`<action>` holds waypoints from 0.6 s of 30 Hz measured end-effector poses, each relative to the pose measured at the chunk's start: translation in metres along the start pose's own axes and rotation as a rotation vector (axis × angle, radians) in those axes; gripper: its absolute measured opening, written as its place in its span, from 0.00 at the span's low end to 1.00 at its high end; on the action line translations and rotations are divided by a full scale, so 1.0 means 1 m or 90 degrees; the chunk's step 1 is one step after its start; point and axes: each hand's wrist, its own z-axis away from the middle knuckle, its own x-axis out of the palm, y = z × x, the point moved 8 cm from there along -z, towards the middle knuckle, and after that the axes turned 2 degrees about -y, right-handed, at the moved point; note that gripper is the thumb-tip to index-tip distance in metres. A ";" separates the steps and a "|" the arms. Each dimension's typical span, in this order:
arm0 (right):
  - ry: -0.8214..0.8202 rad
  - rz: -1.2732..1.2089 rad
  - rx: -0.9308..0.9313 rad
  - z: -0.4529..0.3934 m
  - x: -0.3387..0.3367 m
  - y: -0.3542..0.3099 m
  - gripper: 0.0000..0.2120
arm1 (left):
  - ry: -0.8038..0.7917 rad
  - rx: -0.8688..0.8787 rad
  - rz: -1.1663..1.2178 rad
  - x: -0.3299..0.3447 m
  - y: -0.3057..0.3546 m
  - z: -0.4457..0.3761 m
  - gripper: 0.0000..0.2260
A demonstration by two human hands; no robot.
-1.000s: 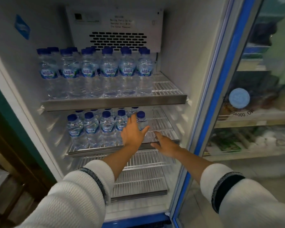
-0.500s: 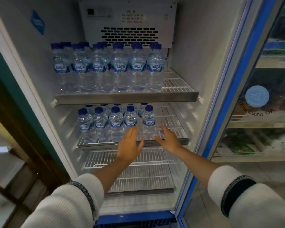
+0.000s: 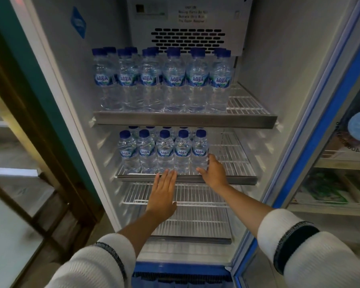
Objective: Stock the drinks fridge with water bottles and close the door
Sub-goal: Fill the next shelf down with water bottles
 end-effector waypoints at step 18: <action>0.030 0.114 -0.075 0.058 0.007 -0.018 0.42 | -0.098 -0.126 0.063 -0.003 -0.015 0.027 0.48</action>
